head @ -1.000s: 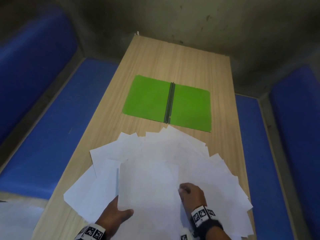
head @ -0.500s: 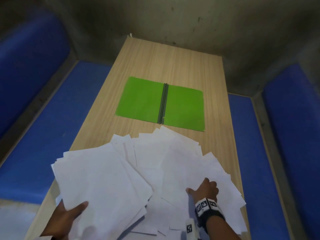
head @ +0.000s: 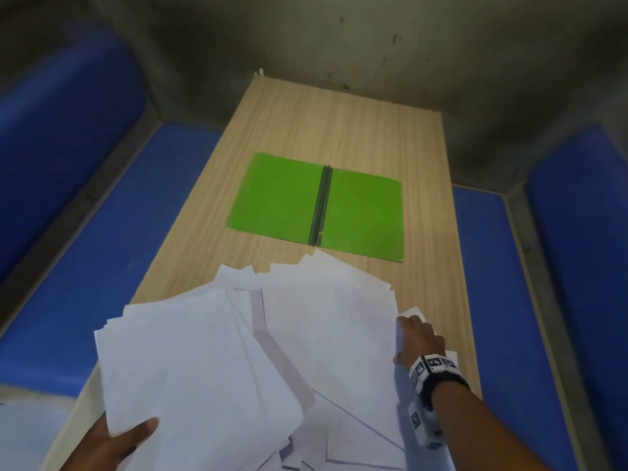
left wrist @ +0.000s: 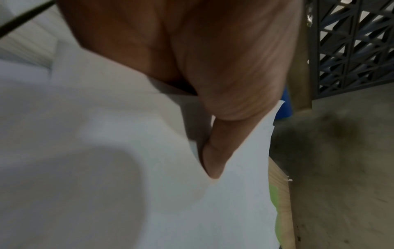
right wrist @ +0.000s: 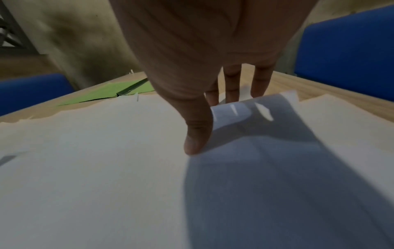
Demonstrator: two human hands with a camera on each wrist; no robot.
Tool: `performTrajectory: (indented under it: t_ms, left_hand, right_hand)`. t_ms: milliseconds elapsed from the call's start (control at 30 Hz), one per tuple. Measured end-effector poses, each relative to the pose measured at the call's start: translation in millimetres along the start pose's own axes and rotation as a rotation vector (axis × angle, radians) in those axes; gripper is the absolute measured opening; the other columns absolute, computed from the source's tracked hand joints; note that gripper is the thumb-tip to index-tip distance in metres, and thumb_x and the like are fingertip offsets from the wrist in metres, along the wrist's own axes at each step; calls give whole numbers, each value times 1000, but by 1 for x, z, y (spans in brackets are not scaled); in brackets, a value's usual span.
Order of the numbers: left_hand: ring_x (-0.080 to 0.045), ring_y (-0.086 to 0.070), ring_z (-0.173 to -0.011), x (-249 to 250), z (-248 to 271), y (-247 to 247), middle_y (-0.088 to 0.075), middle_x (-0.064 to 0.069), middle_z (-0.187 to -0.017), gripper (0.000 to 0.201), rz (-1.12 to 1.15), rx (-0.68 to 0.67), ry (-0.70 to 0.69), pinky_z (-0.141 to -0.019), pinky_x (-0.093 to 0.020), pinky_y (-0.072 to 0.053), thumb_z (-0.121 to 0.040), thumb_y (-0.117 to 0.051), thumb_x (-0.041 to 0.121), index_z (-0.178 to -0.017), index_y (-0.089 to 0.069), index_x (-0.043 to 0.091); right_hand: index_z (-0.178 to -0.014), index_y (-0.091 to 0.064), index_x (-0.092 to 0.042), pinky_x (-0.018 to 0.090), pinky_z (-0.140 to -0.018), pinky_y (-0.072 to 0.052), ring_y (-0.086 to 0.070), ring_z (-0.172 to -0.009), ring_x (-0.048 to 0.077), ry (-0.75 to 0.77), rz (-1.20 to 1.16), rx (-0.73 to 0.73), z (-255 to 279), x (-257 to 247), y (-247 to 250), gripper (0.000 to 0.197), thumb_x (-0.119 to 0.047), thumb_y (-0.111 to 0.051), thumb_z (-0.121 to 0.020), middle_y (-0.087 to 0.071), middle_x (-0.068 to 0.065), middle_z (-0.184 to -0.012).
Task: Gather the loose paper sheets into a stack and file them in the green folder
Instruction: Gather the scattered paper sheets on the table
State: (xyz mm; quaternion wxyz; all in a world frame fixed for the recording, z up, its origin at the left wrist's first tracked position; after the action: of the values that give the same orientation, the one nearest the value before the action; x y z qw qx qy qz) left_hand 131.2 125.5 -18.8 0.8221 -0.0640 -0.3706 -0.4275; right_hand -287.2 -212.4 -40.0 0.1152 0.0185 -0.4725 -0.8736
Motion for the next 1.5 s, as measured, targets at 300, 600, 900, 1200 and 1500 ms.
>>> performTrajectory:
  t_ms: [300, 600, 900, 1200, 1500]
  left_hand:
    - [-34, -45, -143, -22, -17, 23, -50, -9, -155, 93, 66, 18, -17, -120, -54, -30, -84, -79, 4, -161, -31, 24]
    - [-38, -47, -140, -30, -20, 6, -54, -12, -151, 99, -65, 51, -32, -122, -56, -30, -76, -91, 19, -157, -34, 30]
    - [-31, -58, -116, -16, -6, -43, -64, -14, -131, 68, -49, -144, -39, -106, -46, -41, -81, -86, 5, -136, -50, 20]
    - [-30, -65, -105, -32, -16, -75, -71, -12, -119, 85, -329, -154, -115, -101, -47, -49, -56, -83, 30, -136, -59, 11]
    - [-33, -61, -104, -27, -12, -71, -68, -26, -125, 69, -391, -97, -101, -95, -42, -44, -73, -84, 12, -136, -58, -1]
  right_hand:
    - [-118, -59, -12, 30, -86, -44, -61, -100, 27, 103, -291, 183, -7, 22, 14, 36, -8, -66, -83, -49, 7, -129]
    - [-109, -66, -8, 35, -84, -50, -65, -101, 29, -76, -641, -38, 27, 103, 20, 31, -12, -75, -80, -70, 10, -107]
    - [-98, -68, -11, 47, -91, -52, -68, -99, 29, -84, -929, -179, 92, 119, -21, 33, 4, -79, -70, -74, 6, -97]
    - [-109, -64, -22, 29, -95, -46, -62, -110, 18, 23, -804, -314, 116, 79, -63, 47, -26, -86, -68, -69, -5, -109]
    - [-84, -71, -16, 4, -49, -46, -65, -73, 18, -253, -864, 204, 181, 187, 27, 27, 4, -81, -68, -68, -21, -58]
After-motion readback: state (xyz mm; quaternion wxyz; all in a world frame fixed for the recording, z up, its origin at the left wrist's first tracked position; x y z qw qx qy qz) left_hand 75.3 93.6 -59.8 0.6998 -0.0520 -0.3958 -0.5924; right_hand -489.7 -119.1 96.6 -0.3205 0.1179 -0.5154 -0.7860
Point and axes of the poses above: each hand's wrist, its own z-axis away from the middle knuckle, its own y-axis out of the back of the hand, x = y × z, the point moved 2 cm from there along -z, towards the middle knuckle
